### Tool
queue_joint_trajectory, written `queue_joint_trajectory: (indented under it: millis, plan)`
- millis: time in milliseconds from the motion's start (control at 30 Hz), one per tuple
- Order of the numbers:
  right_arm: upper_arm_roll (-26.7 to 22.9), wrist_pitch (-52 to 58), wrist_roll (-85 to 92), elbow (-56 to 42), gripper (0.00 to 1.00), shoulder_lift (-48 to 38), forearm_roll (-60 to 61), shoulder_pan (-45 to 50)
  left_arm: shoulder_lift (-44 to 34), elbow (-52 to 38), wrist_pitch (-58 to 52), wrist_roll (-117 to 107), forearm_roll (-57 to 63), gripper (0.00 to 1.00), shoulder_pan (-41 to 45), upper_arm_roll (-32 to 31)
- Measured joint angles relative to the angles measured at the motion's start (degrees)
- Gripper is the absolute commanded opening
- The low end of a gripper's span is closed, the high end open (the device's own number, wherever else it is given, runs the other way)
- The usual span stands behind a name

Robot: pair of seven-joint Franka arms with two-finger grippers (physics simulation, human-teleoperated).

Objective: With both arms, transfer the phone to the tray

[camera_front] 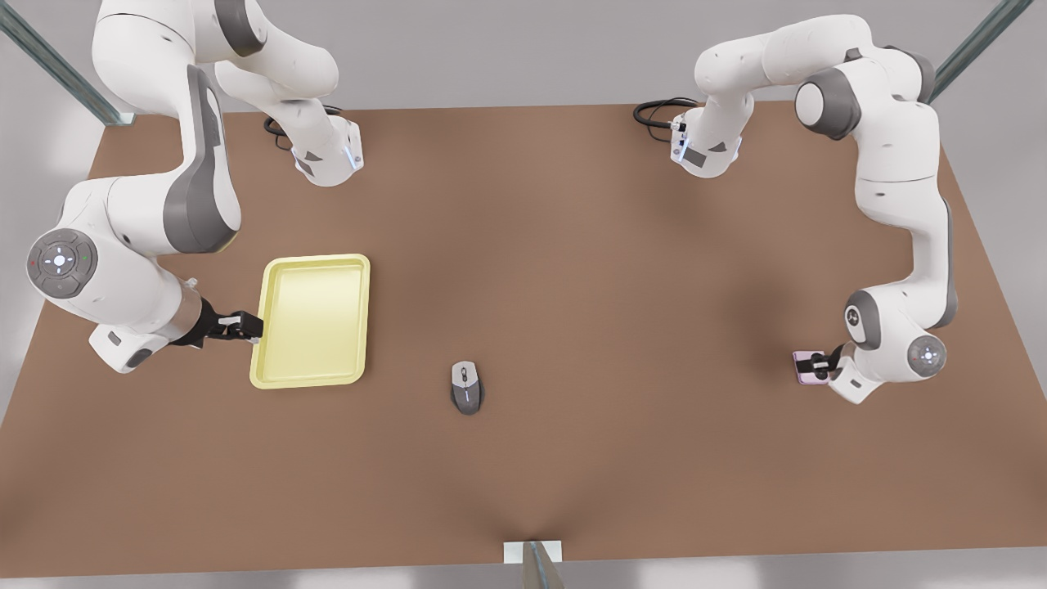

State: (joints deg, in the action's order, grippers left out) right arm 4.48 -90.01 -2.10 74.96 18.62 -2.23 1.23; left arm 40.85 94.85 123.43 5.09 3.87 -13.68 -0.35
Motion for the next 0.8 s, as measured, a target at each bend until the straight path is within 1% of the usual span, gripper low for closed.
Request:
queue_joint_trajectory:
  millis: [333, 367, 400, 533, 667, 733, 800]
  plan:
    - [0.0, 0.0, -0.1, 0.0, 1.00, 0.0, 0.0, 0.1, 1.7, 1.5, 0.9, 2.9, 0.0, 1.00, 0.0, -0.1]
    - [0.0, 0.0, -0.1, 0.0, 1.00, 0.0, 0.0, 0.2, 1.7, 1.5, 1.0, 3.1, -0.1, 0.81, 0.0, -0.1]
    - [0.1, 0.0, -0.1, 0.0, 1.00, 0.0, 0.0, 0.3, 1.7, 1.4, 1.0, 3.2, -0.1, 0.72, 0.0, -0.1]
    - [0.1, 0.0, -0.1, 0.0, 1.00, 0.0, 0.0, 0.1, 1.3, 1.0, 1.0, 3.4, 0.3, 0.71, 0.0, -0.1]
    - [0.1, 0.0, -0.1, 0.0, 1.00, 0.0, 0.0, 0.1, 1.1, 0.7, 1.0, 3.7, 0.2, 0.72, 0.0, -0.3]
    - [0.1, 0.0, -0.1, 0.0, 1.00, 0.0, 0.0, 0.1, -1.4, 0.8, 0.5, 3.3, 0.0, 0.72, 0.8, -2.3]
    - [0.1, 0.0, -0.1, 0.0, 1.00, 0.0, 0.0, 0.1, -4.3, 0.9, -0.4, 1.7, -0.1, 0.72, 5.2, -5.0]
